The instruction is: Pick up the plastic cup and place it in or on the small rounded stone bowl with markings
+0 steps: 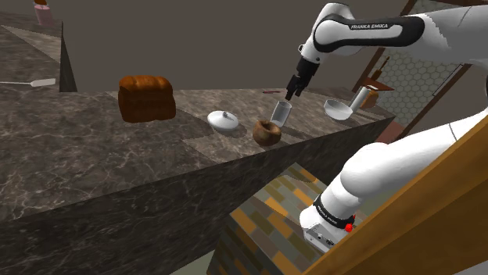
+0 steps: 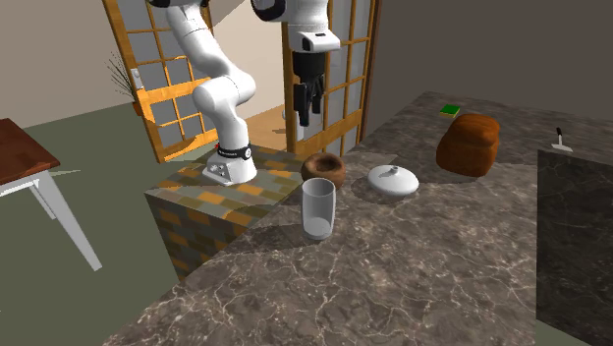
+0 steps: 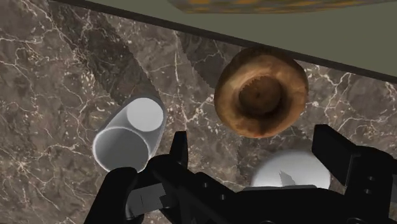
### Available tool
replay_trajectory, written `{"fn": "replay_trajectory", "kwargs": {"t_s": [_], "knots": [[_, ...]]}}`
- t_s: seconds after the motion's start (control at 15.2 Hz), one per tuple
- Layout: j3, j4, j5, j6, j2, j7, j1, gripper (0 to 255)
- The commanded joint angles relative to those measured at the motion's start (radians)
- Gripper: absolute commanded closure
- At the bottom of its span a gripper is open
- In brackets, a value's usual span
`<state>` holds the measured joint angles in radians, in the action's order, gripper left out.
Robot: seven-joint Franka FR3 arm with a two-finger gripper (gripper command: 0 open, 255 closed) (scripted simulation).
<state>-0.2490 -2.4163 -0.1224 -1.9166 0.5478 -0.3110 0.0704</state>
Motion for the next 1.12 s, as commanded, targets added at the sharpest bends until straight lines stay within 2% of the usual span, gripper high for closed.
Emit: {"fn": "replay_trajectory", "kwargs": {"t_s": [0.0, 0.46, 0.92, 1.06], "knots": [[-0.036, 0.022, -0.011, -0.043, -0.062, -0.046, 0.005, 0], [-0.152, 0.12, 0.002, -0.181, -0.29, -0.21, 0.013, 0], [-0.235, 0.276, 0.102, -0.276, -0.549, -0.399, 0.03, 0], [-0.234, 0.264, 0.111, -0.302, -0.565, -0.405, 0.033, 0]]}}
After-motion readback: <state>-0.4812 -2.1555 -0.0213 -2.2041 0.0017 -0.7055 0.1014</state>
